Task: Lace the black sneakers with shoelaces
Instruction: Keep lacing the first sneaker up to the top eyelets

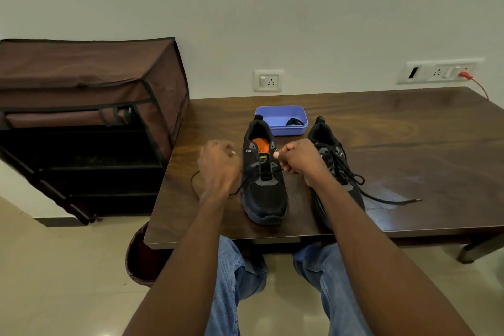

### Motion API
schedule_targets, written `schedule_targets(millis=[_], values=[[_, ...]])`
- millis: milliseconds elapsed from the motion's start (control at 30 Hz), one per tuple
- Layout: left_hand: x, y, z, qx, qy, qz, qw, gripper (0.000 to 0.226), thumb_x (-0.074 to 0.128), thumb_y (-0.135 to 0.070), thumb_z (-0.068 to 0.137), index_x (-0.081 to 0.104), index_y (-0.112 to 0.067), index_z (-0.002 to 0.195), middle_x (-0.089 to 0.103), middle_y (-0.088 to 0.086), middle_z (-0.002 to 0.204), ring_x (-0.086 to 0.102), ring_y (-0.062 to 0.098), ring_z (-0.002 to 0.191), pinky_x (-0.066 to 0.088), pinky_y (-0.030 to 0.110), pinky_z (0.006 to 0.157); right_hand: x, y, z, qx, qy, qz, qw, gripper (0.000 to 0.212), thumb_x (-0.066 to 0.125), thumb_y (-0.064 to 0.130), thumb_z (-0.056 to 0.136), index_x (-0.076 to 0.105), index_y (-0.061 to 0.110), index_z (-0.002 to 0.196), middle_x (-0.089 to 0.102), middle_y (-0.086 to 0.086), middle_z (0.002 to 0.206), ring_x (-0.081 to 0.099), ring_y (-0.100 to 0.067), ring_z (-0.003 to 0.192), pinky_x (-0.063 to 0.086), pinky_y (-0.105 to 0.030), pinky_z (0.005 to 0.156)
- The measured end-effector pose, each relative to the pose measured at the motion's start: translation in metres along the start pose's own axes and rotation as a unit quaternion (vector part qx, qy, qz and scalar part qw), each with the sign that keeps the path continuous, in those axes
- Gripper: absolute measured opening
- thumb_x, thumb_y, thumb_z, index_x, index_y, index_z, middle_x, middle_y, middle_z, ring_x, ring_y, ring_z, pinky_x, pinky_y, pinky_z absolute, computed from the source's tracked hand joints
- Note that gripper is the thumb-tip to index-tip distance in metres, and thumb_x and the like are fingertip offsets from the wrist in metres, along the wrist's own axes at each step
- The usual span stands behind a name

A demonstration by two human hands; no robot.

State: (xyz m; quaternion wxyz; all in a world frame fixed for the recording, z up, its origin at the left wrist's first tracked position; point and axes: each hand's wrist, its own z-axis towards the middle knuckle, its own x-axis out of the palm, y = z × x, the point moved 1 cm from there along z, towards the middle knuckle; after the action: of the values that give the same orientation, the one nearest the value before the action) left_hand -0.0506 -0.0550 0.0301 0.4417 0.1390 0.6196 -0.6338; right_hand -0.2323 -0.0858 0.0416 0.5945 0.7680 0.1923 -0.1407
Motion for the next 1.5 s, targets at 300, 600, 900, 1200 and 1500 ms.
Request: schedule_targets(millis=[300,600,900,1200,1500], values=[[0.018,-0.015,-0.007,0.012,0.255,-0.317,0.913,0.019,0.069,0.001,0.088,0.072,-0.006,0.105,0.073,0.001,0.090,0.068,0.004,0.083,0.054,0.017,0.078,0.004,0.006,-0.006,-0.029,0.068,0.114,0.991,0.009,0.057,0.002,0.097,0.060,-0.003,0.104,0.070,-0.008,0.069,0.060,-0.014,0.050,0.046,-0.023,0.046],[0.026,-0.011,-0.007,0.008,0.211,-0.278,0.937,0.016,0.068,-0.008,0.091,0.073,-0.022,0.085,0.074,0.000,0.087,0.069,0.016,0.087,0.054,0.029,0.079,0.009,-0.007,0.007,0.030,0.050,0.133,0.989,0.016,0.072,0.016,0.090,0.068,0.004,0.081,0.061,-0.005,0.065,0.050,-0.010,0.050,0.039,-0.021,0.048],[0.049,-0.001,0.007,0.090,0.128,-0.002,0.988,0.019,0.073,-0.023,0.089,0.077,-0.013,0.104,0.044,-0.004,0.113,0.043,0.018,0.113,0.045,0.032,0.100,0.006,-0.022,0.036,0.067,-0.081,0.103,0.989,0.013,0.062,0.012,0.091,0.060,0.010,0.078,0.057,-0.009,0.072,0.053,-0.023,0.073,0.042,-0.036,0.063],[0.060,-0.006,0.002,0.031,0.144,-0.042,0.988,0.019,0.070,-0.023,0.091,0.077,-0.010,0.103,0.035,0.003,0.140,0.030,0.022,0.130,0.026,0.027,0.105,0.013,-0.035,0.042,0.093,0.013,-0.022,0.995,0.019,0.063,0.009,0.093,0.058,0.013,0.074,0.058,-0.003,0.071,0.052,-0.015,0.063,0.041,-0.026,0.056],[0.071,-0.014,-0.003,-0.048,0.153,-0.112,0.981,0.026,0.065,-0.020,0.093,0.063,-0.027,0.068,0.033,-0.004,0.147,0.031,0.023,0.131,0.028,0.045,0.115,0.013,-0.037,0.041,0.066,0.028,-0.082,0.994,0.017,0.063,0.012,0.094,0.058,0.009,0.079,0.059,-0.011,0.086,0.056,-0.023,0.080,0.045,-0.033,0.071]])
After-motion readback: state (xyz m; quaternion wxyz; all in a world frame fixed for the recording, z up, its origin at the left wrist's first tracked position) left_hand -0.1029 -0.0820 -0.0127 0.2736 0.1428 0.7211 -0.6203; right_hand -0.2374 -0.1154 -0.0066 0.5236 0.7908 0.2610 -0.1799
